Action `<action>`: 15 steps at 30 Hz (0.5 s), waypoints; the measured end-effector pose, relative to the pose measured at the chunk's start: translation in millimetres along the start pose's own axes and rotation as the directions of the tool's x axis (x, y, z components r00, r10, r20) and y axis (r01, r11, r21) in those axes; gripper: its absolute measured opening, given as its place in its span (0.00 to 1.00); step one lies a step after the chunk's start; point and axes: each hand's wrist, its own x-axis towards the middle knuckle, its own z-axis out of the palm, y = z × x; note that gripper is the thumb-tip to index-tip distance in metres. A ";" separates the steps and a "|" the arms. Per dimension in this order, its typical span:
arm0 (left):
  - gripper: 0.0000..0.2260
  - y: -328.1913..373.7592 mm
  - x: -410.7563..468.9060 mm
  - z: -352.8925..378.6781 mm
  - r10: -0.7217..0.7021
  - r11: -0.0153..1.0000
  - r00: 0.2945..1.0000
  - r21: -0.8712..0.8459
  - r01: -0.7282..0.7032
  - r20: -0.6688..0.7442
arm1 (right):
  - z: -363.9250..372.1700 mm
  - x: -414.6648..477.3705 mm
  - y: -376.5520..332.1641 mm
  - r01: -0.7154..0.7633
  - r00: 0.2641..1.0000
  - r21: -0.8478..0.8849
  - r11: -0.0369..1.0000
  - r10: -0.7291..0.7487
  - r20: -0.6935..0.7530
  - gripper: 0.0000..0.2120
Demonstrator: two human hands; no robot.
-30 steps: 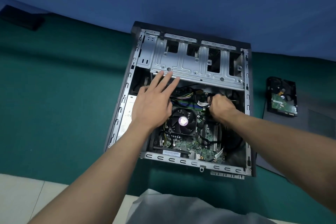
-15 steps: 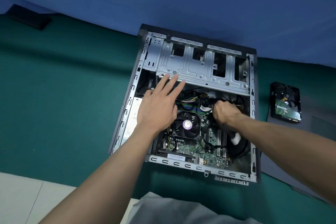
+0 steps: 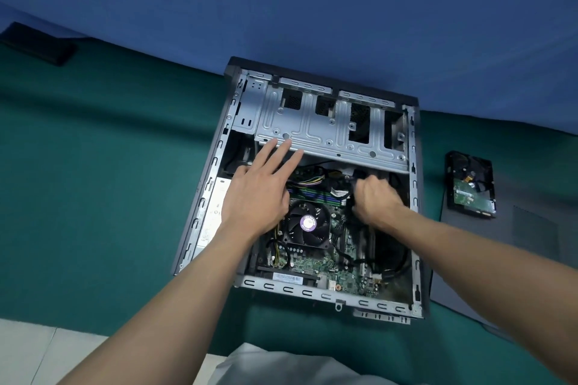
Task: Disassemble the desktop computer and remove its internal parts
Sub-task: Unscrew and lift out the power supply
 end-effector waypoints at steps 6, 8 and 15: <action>0.33 -0.5 -0.6 -0.5 -0.007 1.000 1.000 0.012 0.007 0.015 | 5.7 -24.1 2.8 -0.149 0.981 0.276 0.950 0.177 -0.081 0.12; 0.33 0.2 -0.7 -1.9 -0.015 1.000 1.000 0.014 0.015 0.022 | 0.0 -33.3 3.8 -0.131 0.976 0.340 0.931 0.182 -0.122 0.08; 0.38 10.2 -3.6 -7.4 0.001 0.992 0.999 0.122 -0.007 0.043 | -39.4 -66.8 22.0 0.003 0.903 0.503 0.864 0.214 -0.372 0.13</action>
